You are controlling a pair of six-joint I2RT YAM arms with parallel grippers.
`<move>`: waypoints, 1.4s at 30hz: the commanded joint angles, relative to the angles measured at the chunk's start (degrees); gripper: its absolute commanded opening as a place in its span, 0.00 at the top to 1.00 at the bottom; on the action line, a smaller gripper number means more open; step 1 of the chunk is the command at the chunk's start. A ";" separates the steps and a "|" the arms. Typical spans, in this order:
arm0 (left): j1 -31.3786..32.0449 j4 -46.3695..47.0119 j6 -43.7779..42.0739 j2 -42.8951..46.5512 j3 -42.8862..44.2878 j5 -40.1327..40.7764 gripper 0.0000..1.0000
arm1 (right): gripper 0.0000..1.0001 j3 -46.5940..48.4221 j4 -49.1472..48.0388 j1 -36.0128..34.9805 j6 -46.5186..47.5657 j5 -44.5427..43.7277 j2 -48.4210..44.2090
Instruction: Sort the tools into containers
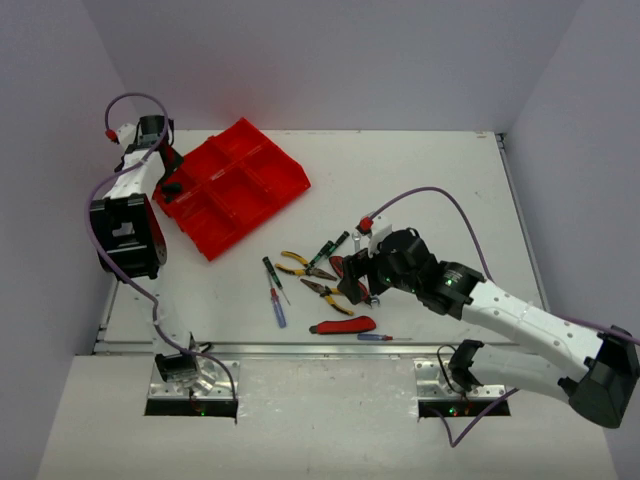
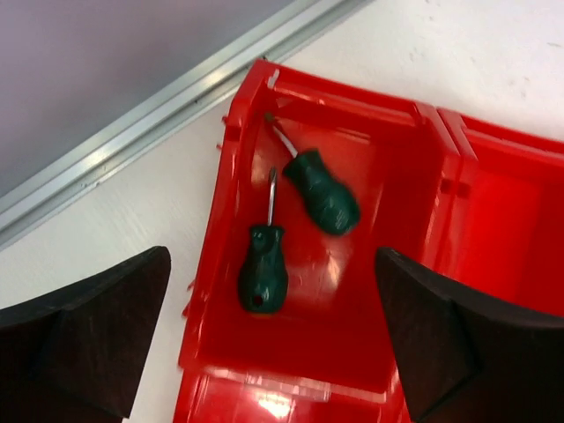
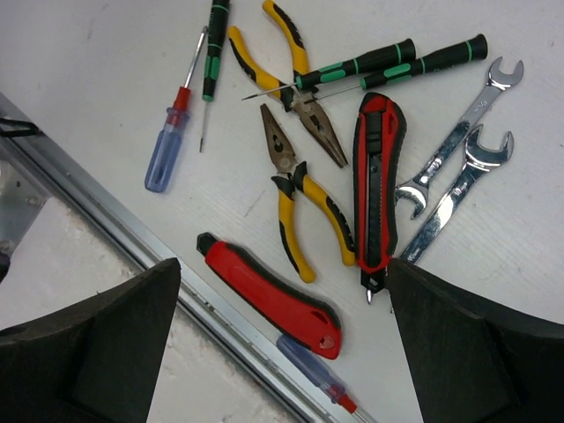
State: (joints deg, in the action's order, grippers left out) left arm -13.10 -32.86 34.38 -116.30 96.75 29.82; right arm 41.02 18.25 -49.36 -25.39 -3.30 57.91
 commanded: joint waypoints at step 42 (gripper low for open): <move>15.21 7.48 -12.12 71.74 -52.11 -36.42 0.00 | 0.82 21.90 8.44 5.03 6.59 -9.01 44.95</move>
State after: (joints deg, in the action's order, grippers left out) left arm 2.28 -28.47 22.74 -44.91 44.88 -4.28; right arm 64.06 29.14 -44.03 -18.85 -10.90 107.20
